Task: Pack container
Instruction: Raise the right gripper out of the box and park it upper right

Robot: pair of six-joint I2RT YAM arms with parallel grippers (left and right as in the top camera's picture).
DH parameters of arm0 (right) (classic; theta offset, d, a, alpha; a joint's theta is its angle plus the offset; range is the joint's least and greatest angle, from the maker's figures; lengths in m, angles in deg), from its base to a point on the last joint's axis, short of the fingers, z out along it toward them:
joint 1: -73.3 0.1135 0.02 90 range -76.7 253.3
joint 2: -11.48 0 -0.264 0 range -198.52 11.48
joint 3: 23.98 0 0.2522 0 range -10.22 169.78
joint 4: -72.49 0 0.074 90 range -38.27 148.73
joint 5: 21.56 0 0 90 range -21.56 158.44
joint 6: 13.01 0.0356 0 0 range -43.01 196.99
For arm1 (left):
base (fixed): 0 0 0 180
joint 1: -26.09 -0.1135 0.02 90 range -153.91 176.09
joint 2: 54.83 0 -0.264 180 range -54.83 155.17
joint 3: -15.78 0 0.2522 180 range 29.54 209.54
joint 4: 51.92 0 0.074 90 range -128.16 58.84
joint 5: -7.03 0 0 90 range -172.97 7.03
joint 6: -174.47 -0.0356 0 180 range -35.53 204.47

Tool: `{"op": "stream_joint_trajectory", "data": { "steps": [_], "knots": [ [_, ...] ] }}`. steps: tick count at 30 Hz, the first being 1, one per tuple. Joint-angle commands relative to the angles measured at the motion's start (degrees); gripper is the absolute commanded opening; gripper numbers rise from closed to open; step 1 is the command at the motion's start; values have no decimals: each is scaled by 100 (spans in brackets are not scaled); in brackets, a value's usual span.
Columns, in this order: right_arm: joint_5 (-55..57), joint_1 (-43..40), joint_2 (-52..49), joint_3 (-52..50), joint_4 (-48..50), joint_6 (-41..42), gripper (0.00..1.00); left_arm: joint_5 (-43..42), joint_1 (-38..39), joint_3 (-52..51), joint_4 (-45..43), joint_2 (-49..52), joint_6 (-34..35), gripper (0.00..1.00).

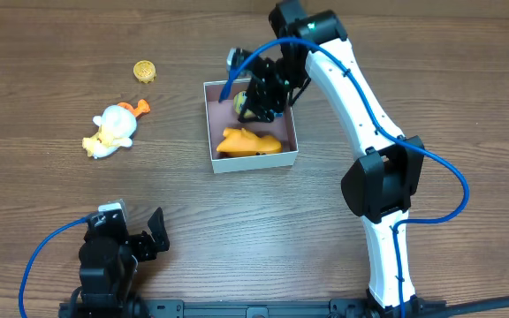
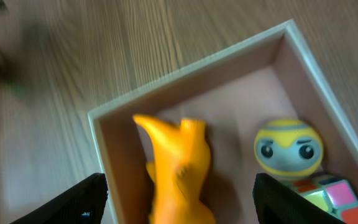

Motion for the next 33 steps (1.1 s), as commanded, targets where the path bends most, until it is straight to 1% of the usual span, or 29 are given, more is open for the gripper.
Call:
{"op": "stream_joint_trajectory", "data": {
  "steps": [1, 3, 4, 5, 6, 7, 9, 11, 12, 14, 18, 28, 33],
  "knots": [
    [-640, -9, 79, 643, 144, 1655, 76, -35, -39, -57, -17, -48, -109, 100],
    [-31, -70, 79, 841, 334, 2463, 81, -35, -39, -57, -15, -48, -109, 100],
    [527, -133, 79, 911, 433, 2979, 84, -35, -39, -57, -17, -48, -109, 100],
    [1228, -208, 79, 949, 514, 3547, 85, -35, -39, -57, -17, -48, -109, 100],
    [2214, -319, 79, 979, 546, 4146, 85, -35, -39, -57, -15, -48, -111, 100],
    [2907, -396, 79, 979, 544, 4529, 86, -35, -39, -57, -17, -48, -111, 100],
    [4572, -627, 79, 977, 409, 5543, 90, -35, -39, -57, -15, -48, -109, 100],
    [5445, -883, 79, 977, 199, 6186, 100, -35, -39, -57, -17, -48, -109, 100],
    [5635, -1067, 76, 977, 83, 6476, 100, -37, -39, -57, -17, -48, -109, 100],
    [5541, -1340, 76, 977, -46, 6752, 100, -35, -39, -57, -17, -48, -109, 100],
    [5001, -1663, 76, 975, -229, 6743, 100, -35, -39, -57, -15, -48, -111, 100],
    [5003, -1681, 79, 970, -275, 6741, 100, -35, -39, -57, -17, -48, -109, 100],
    [5003, -1681, 76, 970, -275, 6741, 100, -103, -39, -57, -304, -48, -74, 100]
  ]
}}
